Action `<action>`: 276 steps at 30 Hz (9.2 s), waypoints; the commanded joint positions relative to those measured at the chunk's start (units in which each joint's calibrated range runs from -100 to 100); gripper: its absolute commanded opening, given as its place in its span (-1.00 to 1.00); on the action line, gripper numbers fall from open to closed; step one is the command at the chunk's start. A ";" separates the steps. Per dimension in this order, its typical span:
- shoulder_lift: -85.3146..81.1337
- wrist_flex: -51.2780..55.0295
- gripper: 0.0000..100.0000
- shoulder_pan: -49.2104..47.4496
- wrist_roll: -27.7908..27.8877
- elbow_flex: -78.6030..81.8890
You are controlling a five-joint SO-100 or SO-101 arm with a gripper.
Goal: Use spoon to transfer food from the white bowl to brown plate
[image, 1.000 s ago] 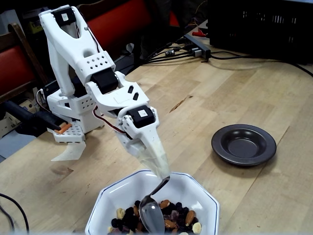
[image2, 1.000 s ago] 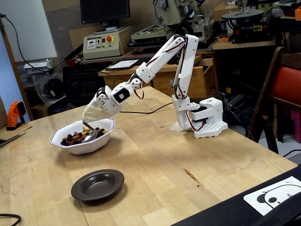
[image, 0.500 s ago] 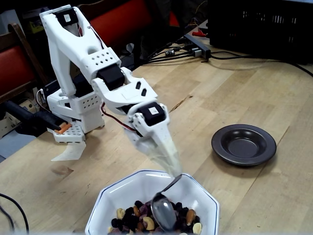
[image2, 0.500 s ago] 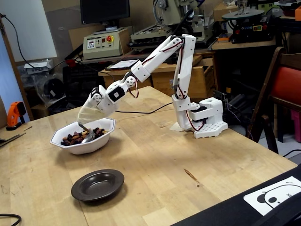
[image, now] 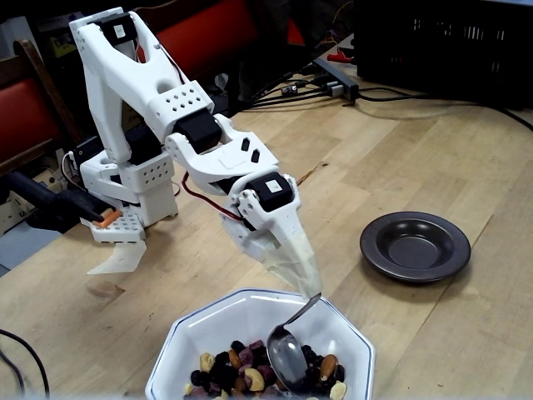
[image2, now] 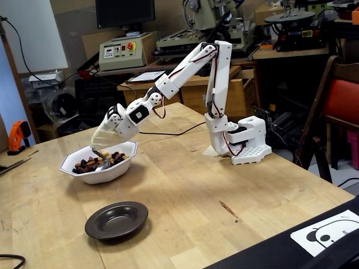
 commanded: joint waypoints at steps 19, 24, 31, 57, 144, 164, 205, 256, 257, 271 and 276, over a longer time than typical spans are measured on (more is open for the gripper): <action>2.29 -20.46 -0.95 -0.89 -0.24 -1.78; 5.37 -21.89 -0.95 -0.81 -0.24 -1.78; 4.69 -22.20 -0.95 1.11 -1.47 -1.78; 4.35 -22.20 -0.95 6.08 -11.33 -1.78; -36.13 -21.49 -0.95 -3.63 -10.89 13.09; -36.13 -21.49 -0.95 -15.48 -10.89 16.19; -35.36 -21.49 -0.95 -23.77 -3.91 20.44; -20.99 -22.12 -0.95 -27.40 -3.47 20.17; -20.47 -22.12 -0.95 -27.40 -3.47 19.99; -15.08 -22.20 -0.95 -27.40 -0.49 19.55; -15.42 -22.20 -0.95 -27.40 0.44 19.55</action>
